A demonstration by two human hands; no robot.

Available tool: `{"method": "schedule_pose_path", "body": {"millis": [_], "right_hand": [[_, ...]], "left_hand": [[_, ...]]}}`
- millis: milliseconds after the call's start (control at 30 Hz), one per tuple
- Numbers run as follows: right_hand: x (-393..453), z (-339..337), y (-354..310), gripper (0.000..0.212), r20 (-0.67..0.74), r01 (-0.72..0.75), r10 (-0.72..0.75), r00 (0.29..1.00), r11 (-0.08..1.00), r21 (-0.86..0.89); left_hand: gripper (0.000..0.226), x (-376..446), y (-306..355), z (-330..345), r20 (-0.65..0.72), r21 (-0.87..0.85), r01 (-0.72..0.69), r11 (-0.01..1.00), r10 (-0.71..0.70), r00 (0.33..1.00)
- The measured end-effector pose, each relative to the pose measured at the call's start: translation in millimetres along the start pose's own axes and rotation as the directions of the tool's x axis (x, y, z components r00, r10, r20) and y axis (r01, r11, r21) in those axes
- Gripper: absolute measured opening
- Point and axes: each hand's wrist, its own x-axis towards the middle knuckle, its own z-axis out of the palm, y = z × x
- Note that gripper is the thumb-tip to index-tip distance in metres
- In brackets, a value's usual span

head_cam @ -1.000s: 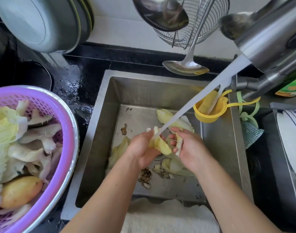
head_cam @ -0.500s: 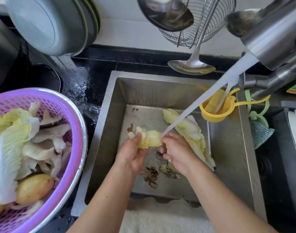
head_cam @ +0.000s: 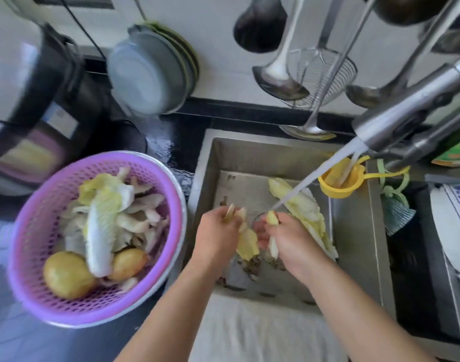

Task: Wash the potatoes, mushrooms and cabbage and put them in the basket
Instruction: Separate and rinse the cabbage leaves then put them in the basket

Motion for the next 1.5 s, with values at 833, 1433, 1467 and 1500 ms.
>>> {"method": "schedule_pose_path", "body": {"millis": [833,1433,1467,1500], "right_hand": [[42,-35,70,0.024,-0.132,-0.192,0.170,0.977,0.966,-0.174],[85,-41,75,0.024,0.181,-0.034,0.044,0.983,0.998,-0.058],[83,-30,69,0.033,0.222,-0.003,0.012,0.975,0.999,-0.040],[82,-20,63,0.034,0.237,0.038,-0.026,0.971,0.998,-0.046]], "left_hand": [[0.040,40,-72,30,0.375,0.743,-0.046,0.668,-0.358,0.855],[0.025,108,-86,79,0.248,-0.294,0.425,0.856,-0.362,0.899],[0.027,98,-73,83,0.335,-0.345,0.450,0.824,-0.340,0.879],[0.031,90,-63,89,0.375,-0.369,0.464,0.805,-0.327,0.867]]}}
